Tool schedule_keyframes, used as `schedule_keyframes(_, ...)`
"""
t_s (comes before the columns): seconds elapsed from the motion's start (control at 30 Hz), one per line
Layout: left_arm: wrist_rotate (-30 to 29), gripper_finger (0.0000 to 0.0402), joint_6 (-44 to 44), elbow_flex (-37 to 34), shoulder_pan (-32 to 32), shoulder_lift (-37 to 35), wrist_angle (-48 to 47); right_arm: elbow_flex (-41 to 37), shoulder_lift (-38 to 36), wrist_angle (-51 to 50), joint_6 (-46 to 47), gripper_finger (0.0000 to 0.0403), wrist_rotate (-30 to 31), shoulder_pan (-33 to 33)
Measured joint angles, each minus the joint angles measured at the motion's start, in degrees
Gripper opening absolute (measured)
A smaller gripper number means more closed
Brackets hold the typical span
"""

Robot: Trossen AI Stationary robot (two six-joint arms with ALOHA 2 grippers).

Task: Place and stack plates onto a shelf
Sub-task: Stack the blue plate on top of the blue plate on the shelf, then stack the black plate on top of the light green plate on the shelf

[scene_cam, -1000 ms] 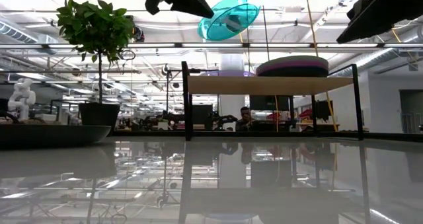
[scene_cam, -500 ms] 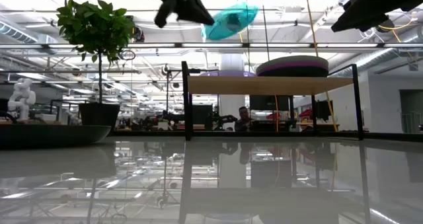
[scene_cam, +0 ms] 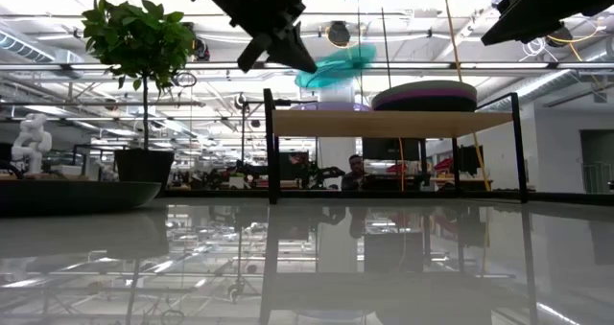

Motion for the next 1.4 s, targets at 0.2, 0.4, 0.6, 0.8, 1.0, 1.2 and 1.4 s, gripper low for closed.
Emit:
schedule_keyframes(0.2,-0.19,0.0005,-2.59,-0.09,1.33,-0.01,-0.23,0.0,-0.79,-0.2,-0.28,0.0121,-0.27,0.0)
schedule_keyframes(0.4,2.03,0.0005,-4.79,-0.07,3.46,0.31,-2.19,0.0,-2.24,-0.14,-0.28,0.0121,-0.53,0.0)
schedule_keyframes(0.6,3.91,0.0011,-7.71,-0.03,4.21,1.3,-1.55,0.0,-3.1,0.06,-0.28,0.0121,-1.06,0.0)
schedule_keyframes(0.8,3.85,0.0073,-10.35,-0.1,4.2,1.56,-0.98,0.0,-3.26,0.08,-0.28,0.0121,-1.17,0.0)
schedule_keyframes(1.0,3.69,0.012,-14.08,-0.09,3.58,1.54,-0.45,0.0,-3.26,0.06,-0.46,0.0121,-1.17,0.0)
schedule_keyframes(1.2,3.72,0.0124,-16.37,-0.09,2.37,1.54,-1.4,0.0,-3.26,0.06,-0.4,0.0121,-1.19,0.0)
schedule_keyframes(1.4,0.95,0.0125,-18.22,-0.09,0.99,1.54,-1.66,0.0,-3.24,0.08,-0.28,0.0121,-1.34,0.0)
